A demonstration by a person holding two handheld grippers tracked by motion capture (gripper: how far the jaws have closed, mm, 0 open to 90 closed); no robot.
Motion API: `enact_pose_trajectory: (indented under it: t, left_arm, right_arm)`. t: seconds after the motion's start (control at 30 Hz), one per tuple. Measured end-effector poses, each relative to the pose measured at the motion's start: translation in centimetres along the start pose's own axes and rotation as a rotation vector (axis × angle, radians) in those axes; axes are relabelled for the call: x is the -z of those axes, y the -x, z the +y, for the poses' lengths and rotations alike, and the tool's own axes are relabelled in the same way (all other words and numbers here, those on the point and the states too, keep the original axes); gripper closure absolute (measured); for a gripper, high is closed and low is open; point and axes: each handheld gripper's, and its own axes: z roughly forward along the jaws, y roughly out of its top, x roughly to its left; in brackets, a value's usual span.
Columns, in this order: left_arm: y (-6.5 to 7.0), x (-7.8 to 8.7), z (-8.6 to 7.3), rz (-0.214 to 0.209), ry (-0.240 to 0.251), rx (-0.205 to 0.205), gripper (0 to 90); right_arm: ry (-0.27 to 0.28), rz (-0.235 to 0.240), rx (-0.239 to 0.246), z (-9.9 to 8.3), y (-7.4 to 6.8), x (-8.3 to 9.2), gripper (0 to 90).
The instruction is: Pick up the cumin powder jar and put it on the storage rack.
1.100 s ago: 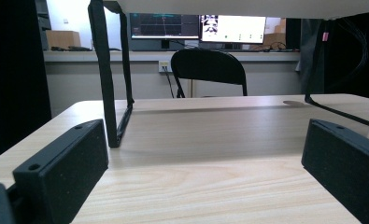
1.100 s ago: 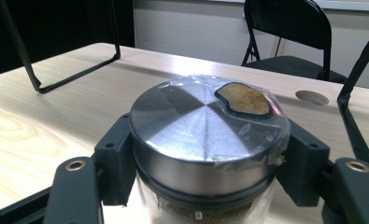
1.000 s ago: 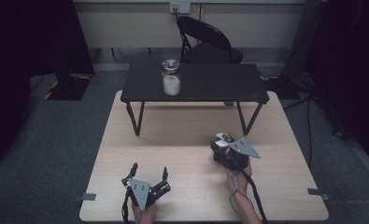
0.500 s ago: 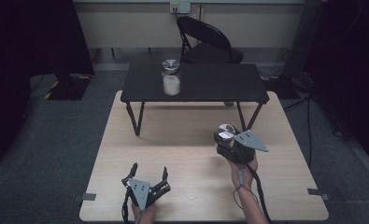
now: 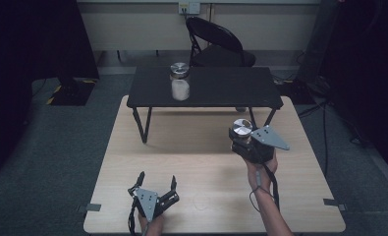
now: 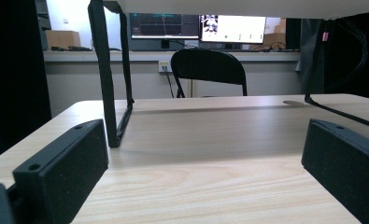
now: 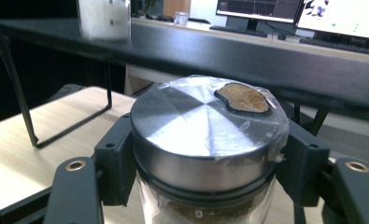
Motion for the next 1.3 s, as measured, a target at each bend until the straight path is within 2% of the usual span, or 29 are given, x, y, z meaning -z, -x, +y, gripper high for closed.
enact_pose_trajectory:
  t: [0.2,0.27,0.6,0.63,0.7,0.8,1.03,1.17,1.3]
  left_arm:
    - [0.0,0.0,0.0,0.000,0.000,0.000,0.0]
    - [0.0,0.0,0.0,0.000,0.001,0.000,0.0]
    - [0.0,0.0,0.0,0.000,0.000,0.000,0.0]
    - [0.0,0.0,0.0,0.000,0.000,0.000,0.0]
    - [0.0,0.0,0.0,0.000,0.000,-0.001,0.0]
    - [0.0,0.0,0.0,-0.001,0.000,-0.001,0.0]
    - [0.0,0.0,0.0,-0.001,0.000,-0.001,0.0]
    - [-0.1,0.0,0.0,-0.008,0.000,0.000,0.0]
    - [-0.1,0.0,0.0,-0.008,0.000,0.000,0.0]
  right_arm:
    - [0.013,-0.015,0.054,2.1,-0.2,-0.1,32.5]
    - [0.021,-0.010,0.058,2.8,-0.1,-0.1,32.6]
    - [0.040,0.024,0.003,6.0,1.1,-1.3,32.5]
    - [0.047,0.024,0.028,6.3,1.5,-1.5,32.6]
    - [0.038,0.029,-0.017,7.0,1.6,-1.8,32.6]
    - [0.042,0.027,-0.031,7.7,2.0,-2.5,32.6]
    - [0.045,0.018,-0.058,9.1,3.0,-4.9,32.6]
    - [0.052,0.016,-0.089,9.7,3.8,-6.7,32.6]
    - [0.045,0.014,-0.100,10.4,4.2,-8.5,32.6]
